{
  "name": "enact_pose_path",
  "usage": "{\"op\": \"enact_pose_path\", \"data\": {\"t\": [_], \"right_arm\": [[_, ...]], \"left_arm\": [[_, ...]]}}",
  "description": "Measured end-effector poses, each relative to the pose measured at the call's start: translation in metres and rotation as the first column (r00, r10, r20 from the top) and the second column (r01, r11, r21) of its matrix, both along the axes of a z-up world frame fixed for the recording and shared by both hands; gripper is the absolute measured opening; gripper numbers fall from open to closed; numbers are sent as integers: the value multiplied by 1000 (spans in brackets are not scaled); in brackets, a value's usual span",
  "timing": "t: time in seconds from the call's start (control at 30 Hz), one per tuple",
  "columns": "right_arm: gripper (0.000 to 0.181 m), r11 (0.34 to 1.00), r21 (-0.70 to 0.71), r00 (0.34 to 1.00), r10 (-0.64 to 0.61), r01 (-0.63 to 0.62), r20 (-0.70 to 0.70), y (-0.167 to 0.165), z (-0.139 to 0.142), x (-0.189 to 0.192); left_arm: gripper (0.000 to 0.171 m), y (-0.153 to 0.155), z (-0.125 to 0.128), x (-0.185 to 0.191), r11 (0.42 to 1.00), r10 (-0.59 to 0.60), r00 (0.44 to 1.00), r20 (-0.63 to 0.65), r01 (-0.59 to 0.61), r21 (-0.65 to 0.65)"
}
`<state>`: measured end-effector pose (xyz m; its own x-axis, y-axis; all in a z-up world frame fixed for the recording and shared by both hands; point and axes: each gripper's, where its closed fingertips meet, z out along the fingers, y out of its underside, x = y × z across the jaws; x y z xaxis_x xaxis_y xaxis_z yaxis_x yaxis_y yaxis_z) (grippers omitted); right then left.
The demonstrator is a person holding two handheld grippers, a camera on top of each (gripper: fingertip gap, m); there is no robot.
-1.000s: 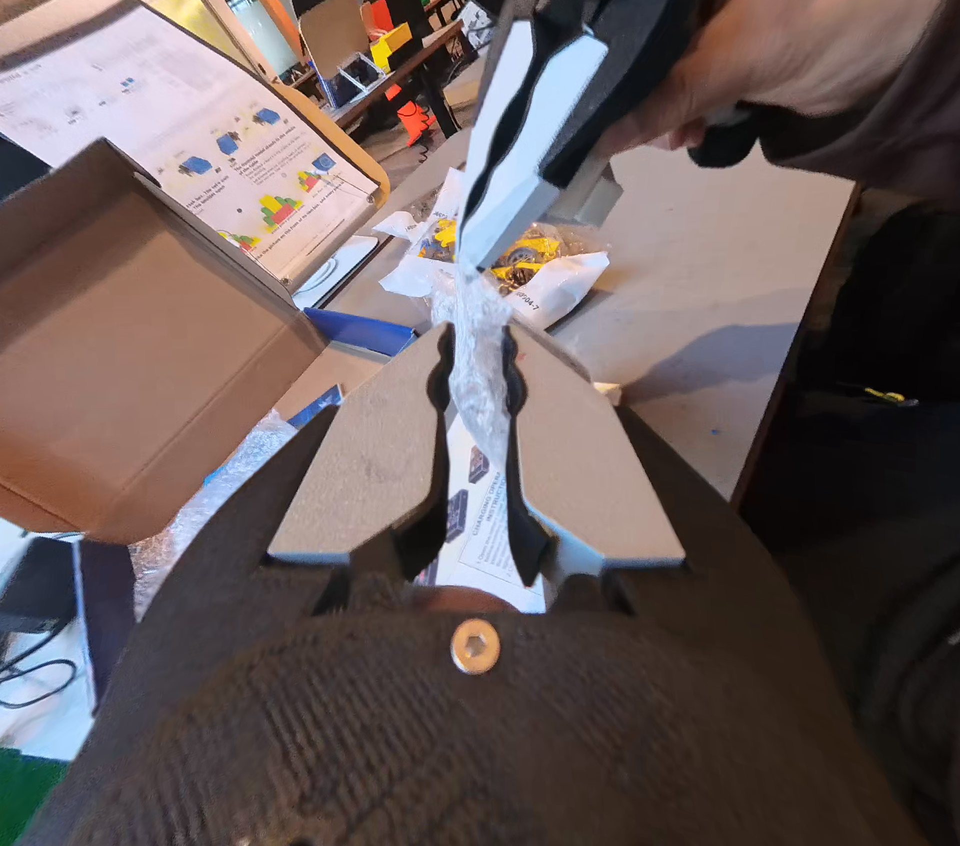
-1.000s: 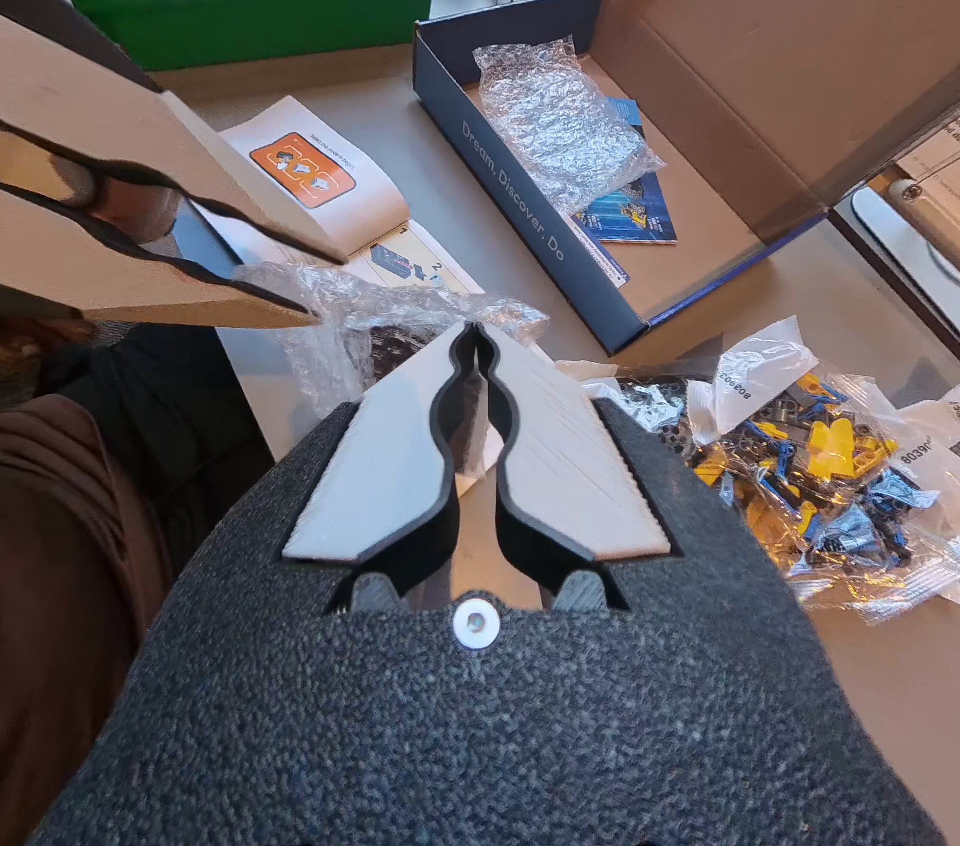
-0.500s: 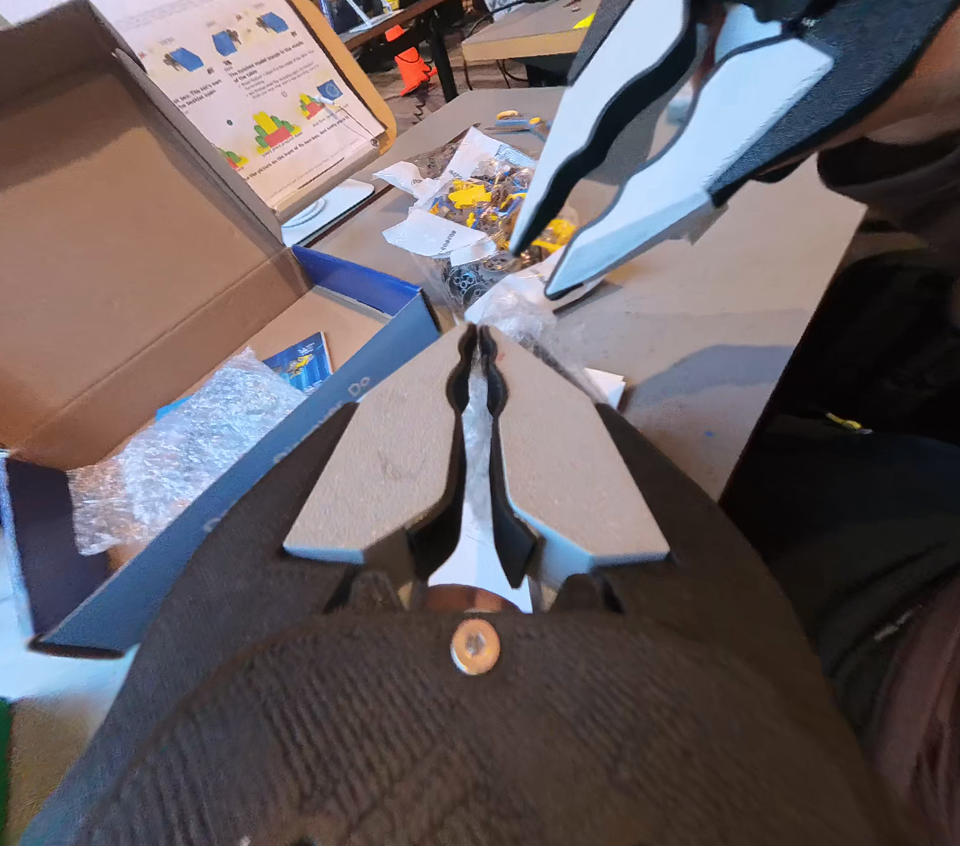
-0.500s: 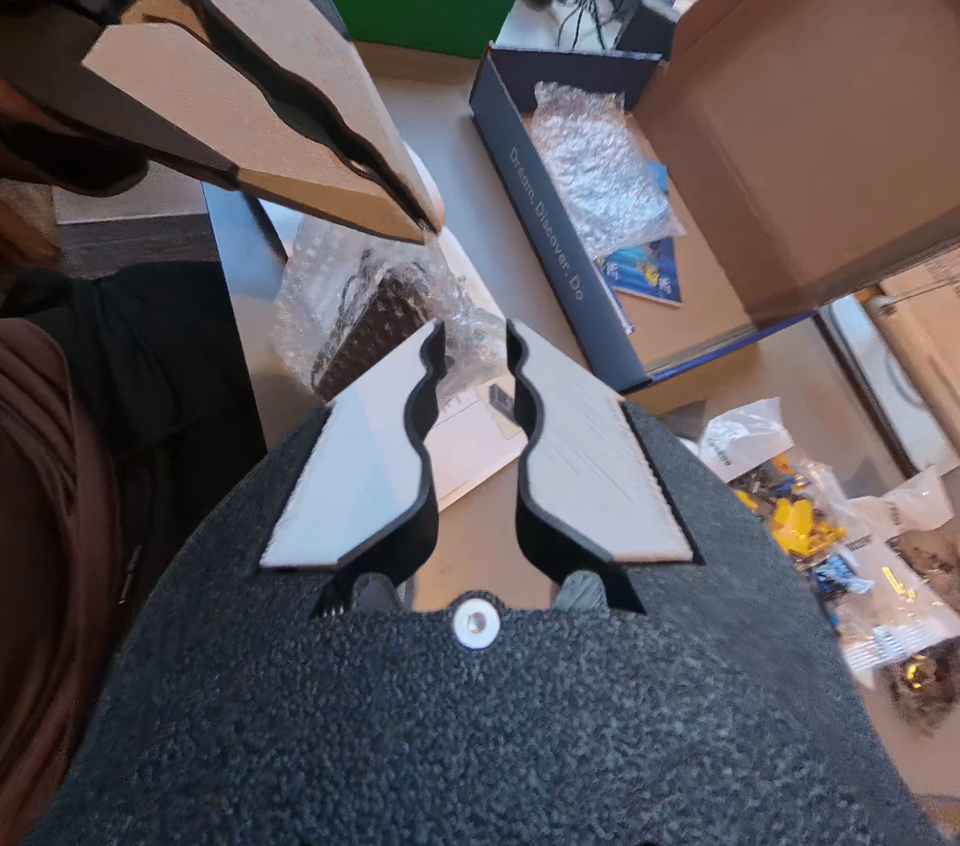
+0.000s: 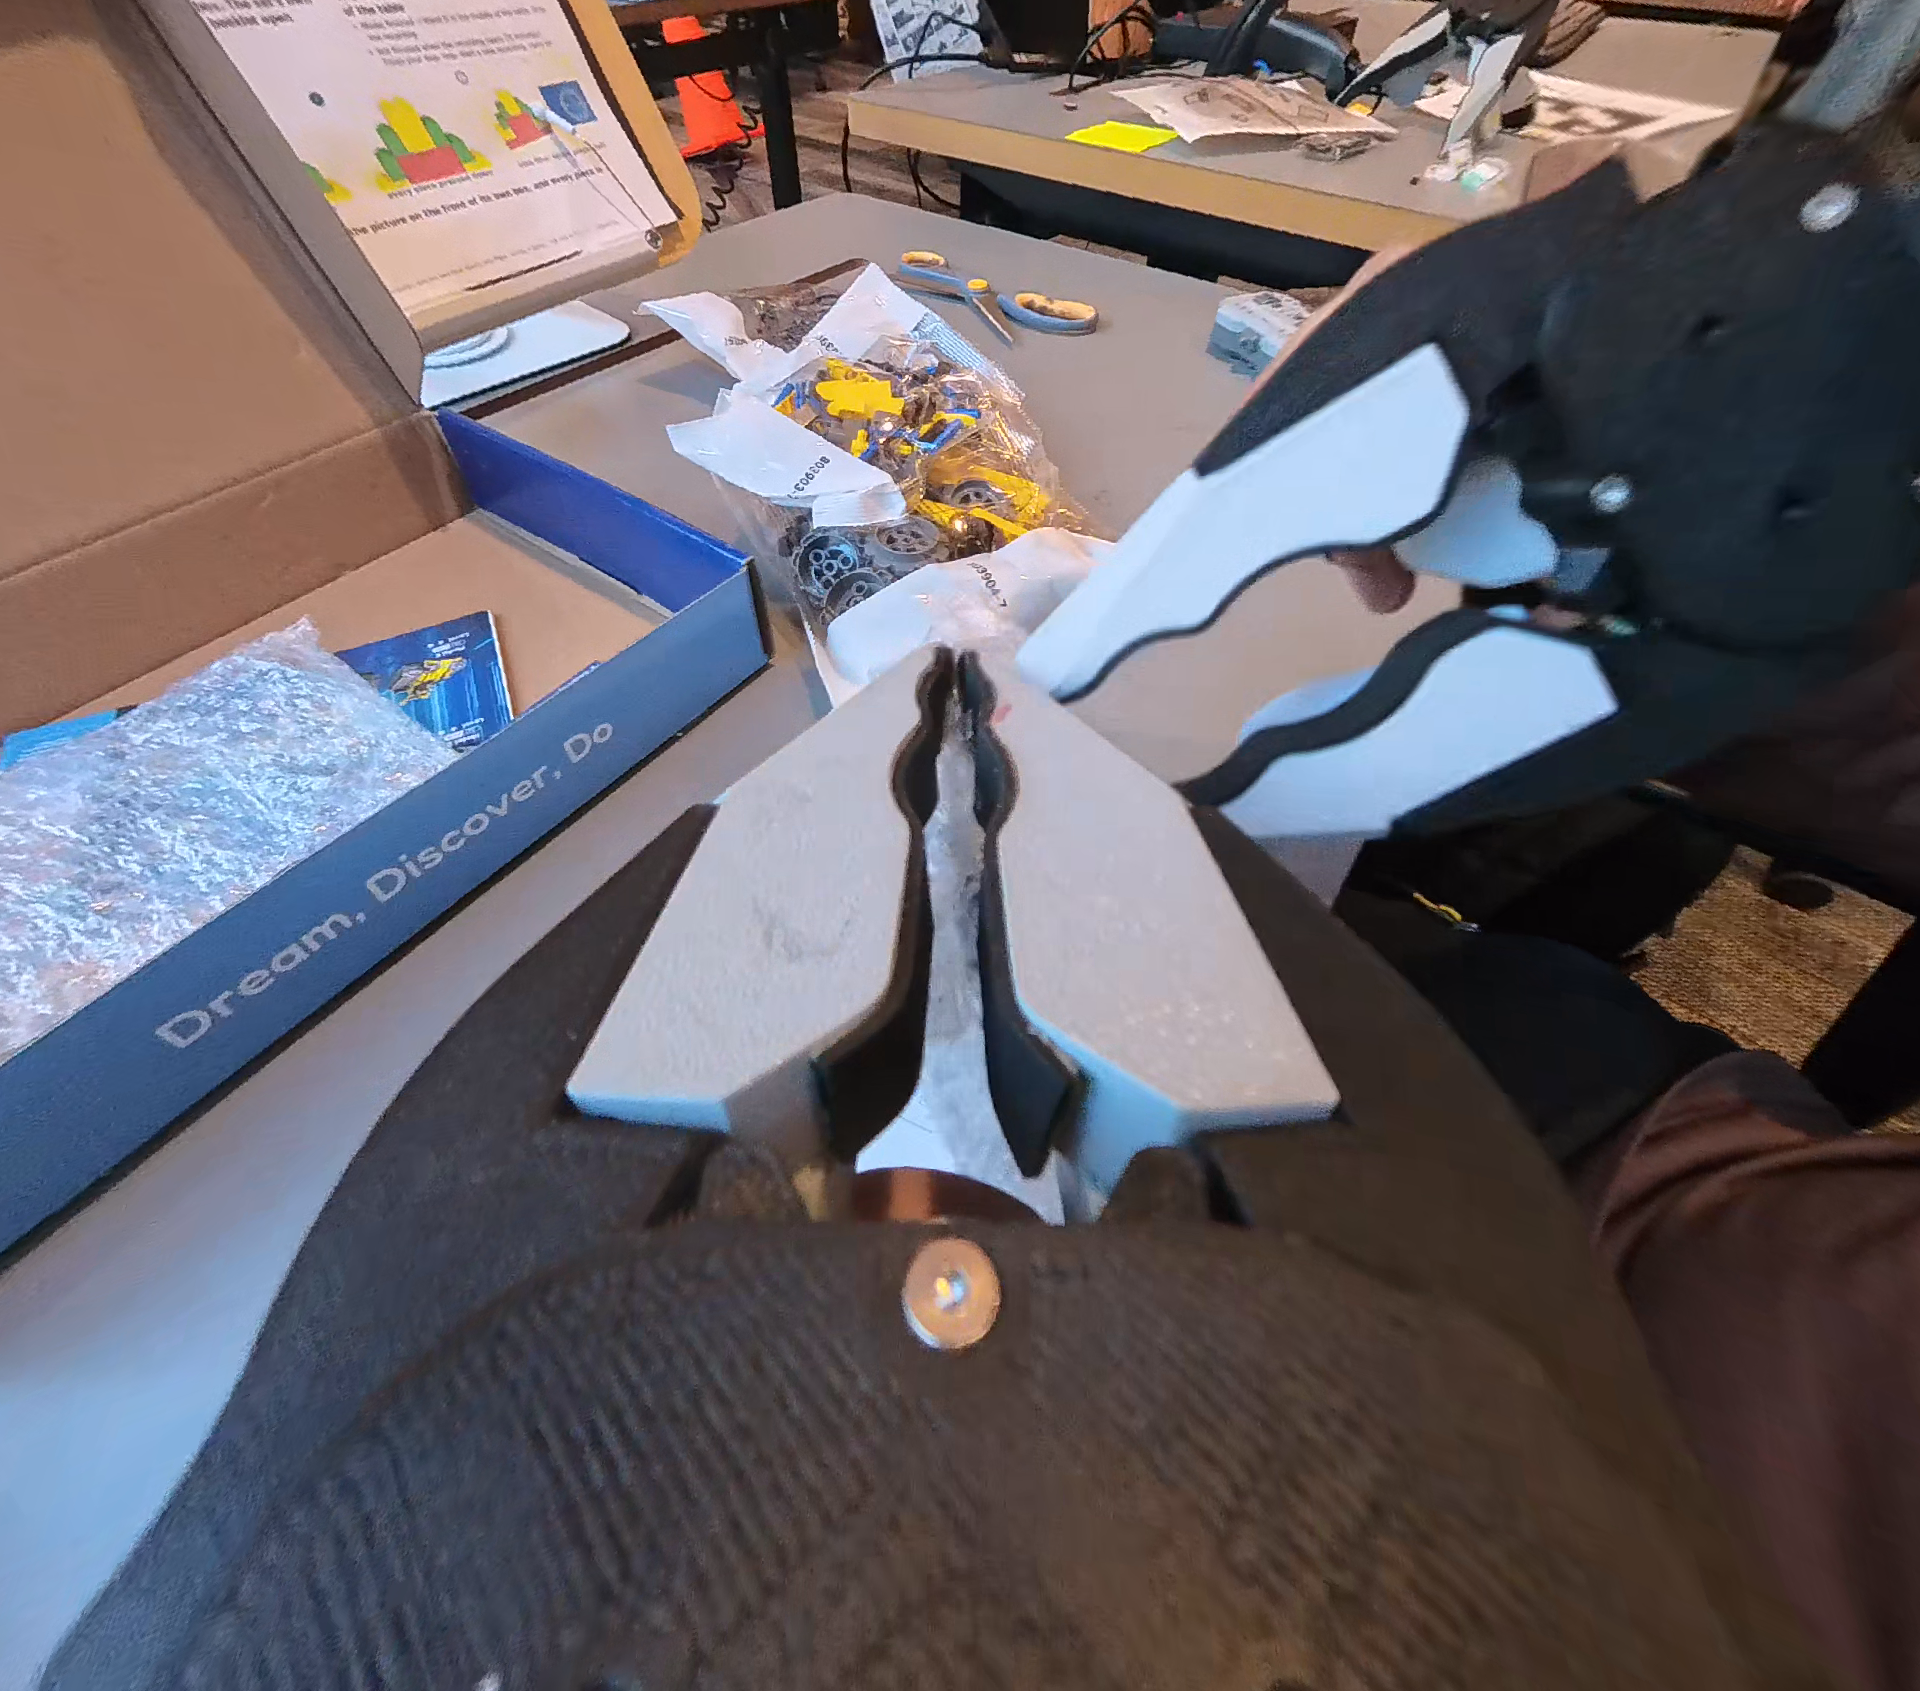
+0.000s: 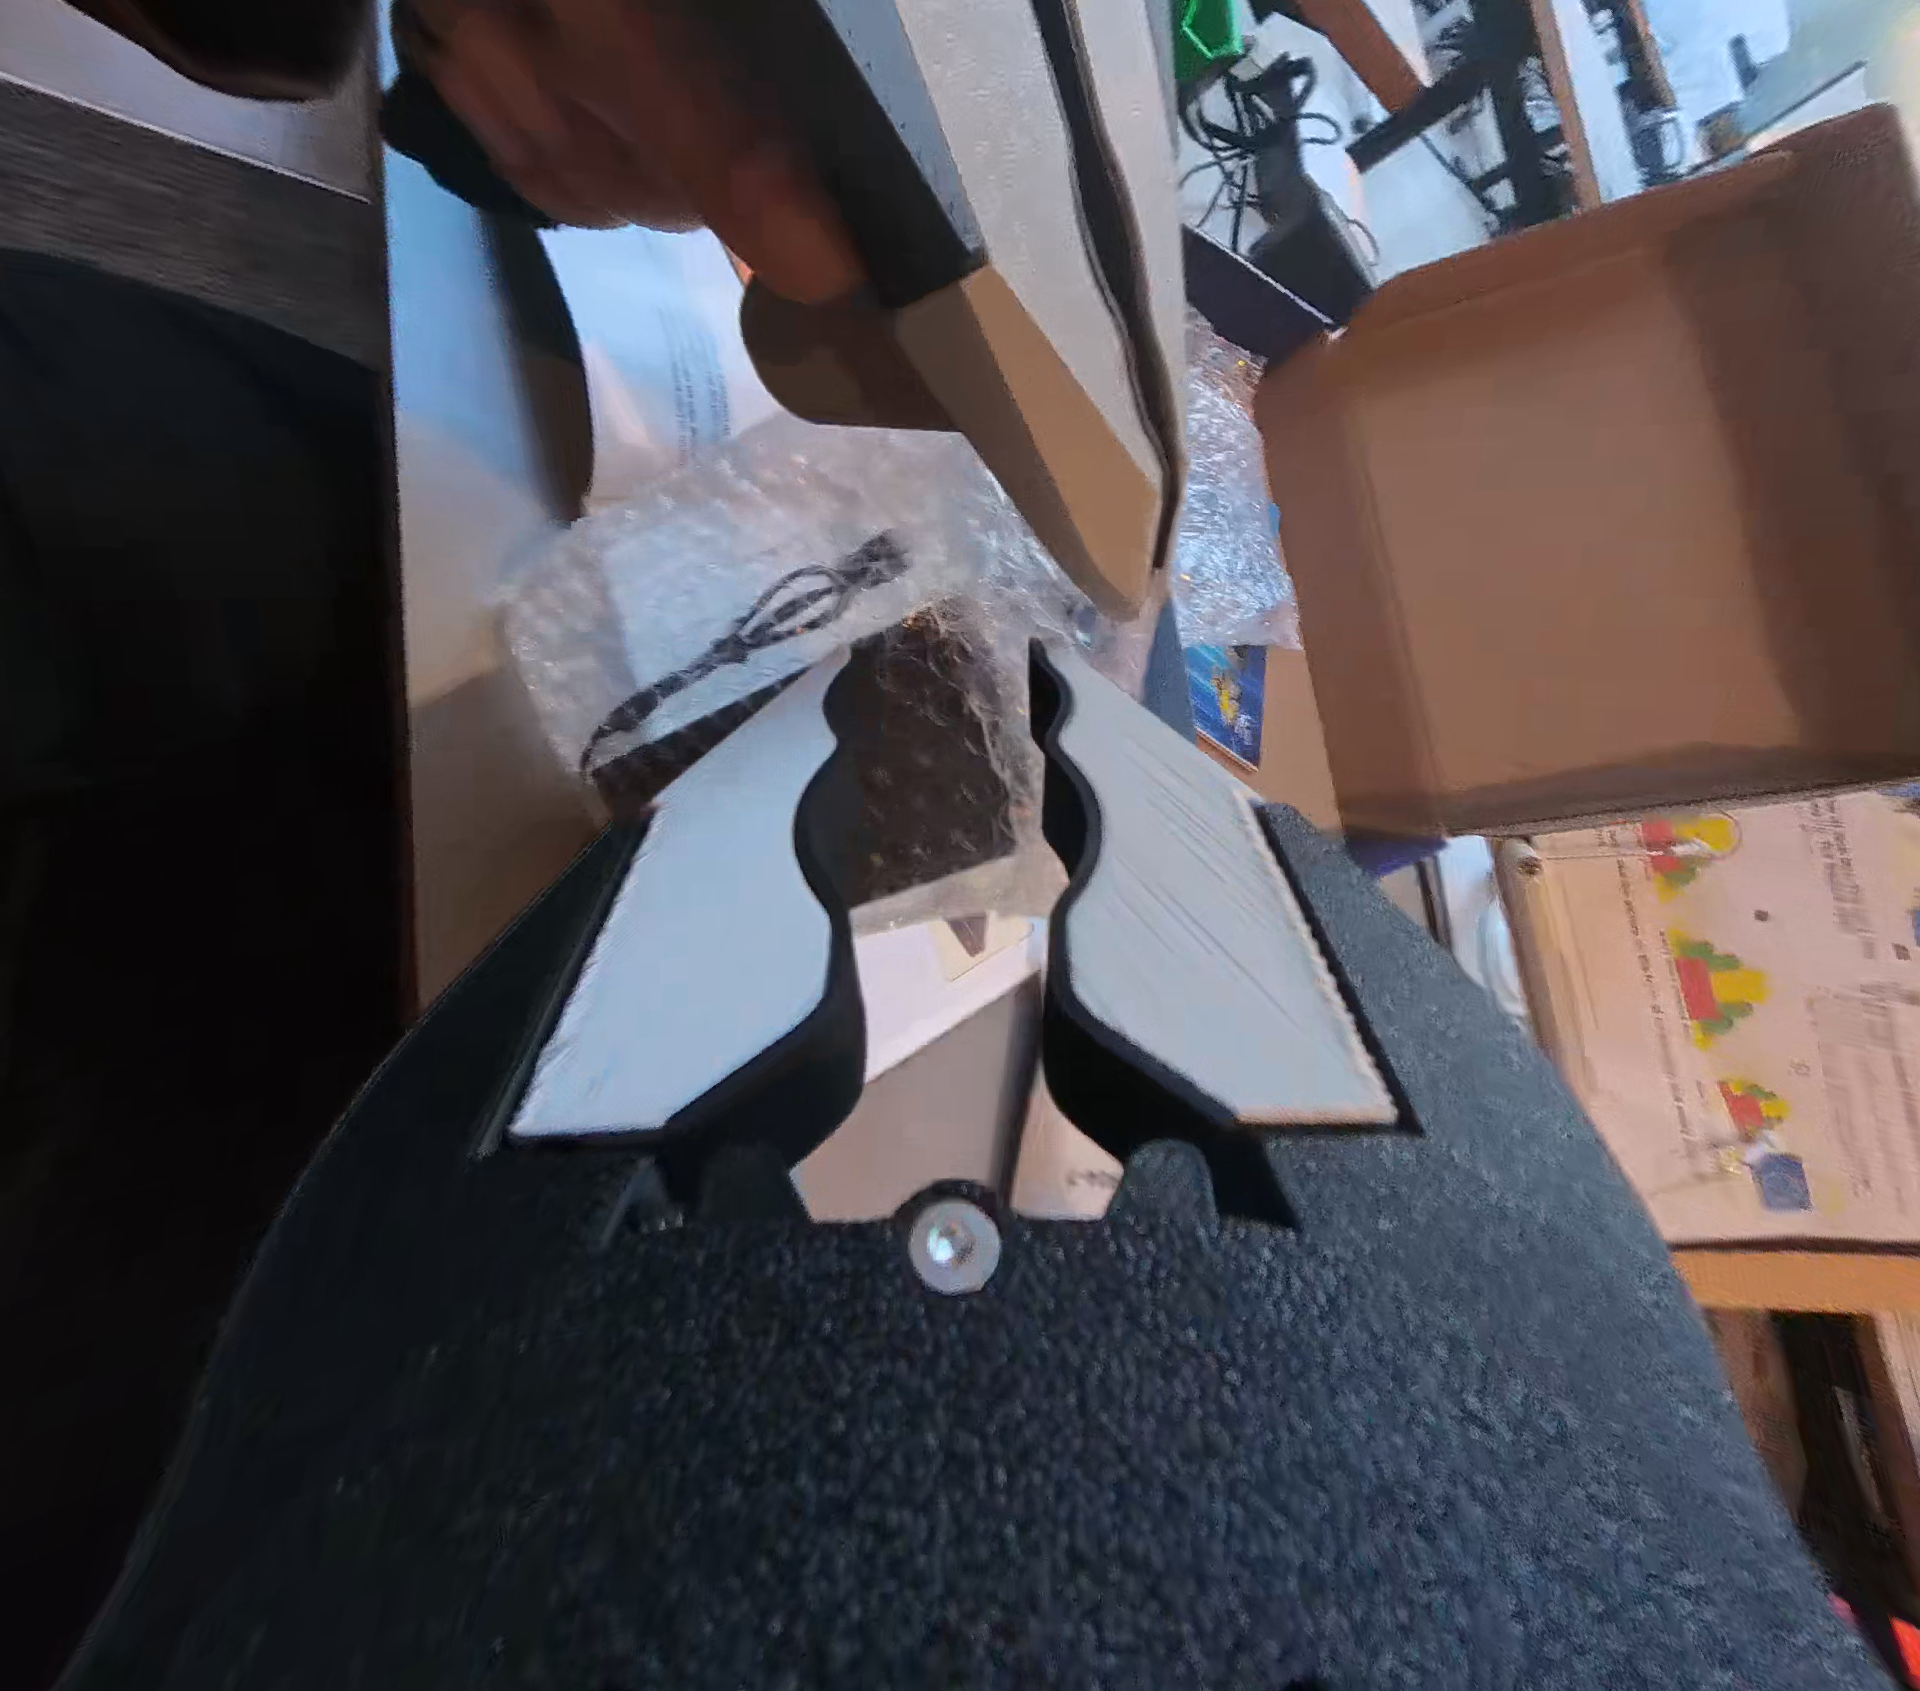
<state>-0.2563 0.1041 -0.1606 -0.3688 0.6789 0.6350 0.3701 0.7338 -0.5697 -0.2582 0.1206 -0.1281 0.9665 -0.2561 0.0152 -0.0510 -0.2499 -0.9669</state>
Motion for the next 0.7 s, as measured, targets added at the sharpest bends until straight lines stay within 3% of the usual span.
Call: {"op": "enact_pose_path", "data": {"t": [0.2,0.33,0.5,0.7], "right_arm": [[32,991,-135,1000,-27,24,-16,-4,-6,-11],[15,985,-170,999,-33,31,-12,-4,-10,-12],[7,994,-107,1000,-21,20,-10,-3,-14,-10],[1,1000,8,999,28,-28,-15,-8,-17,-6]], "left_arm": [[0,-3,2,7,998,-65,991,113,66,-6],[0,-6,9,13,994,-110,979,174,110,9],[0,-3,6,0,999,-48,991,124,47,9],[0,5,-5,-20,996,91,994,-56,-89,31]]}}
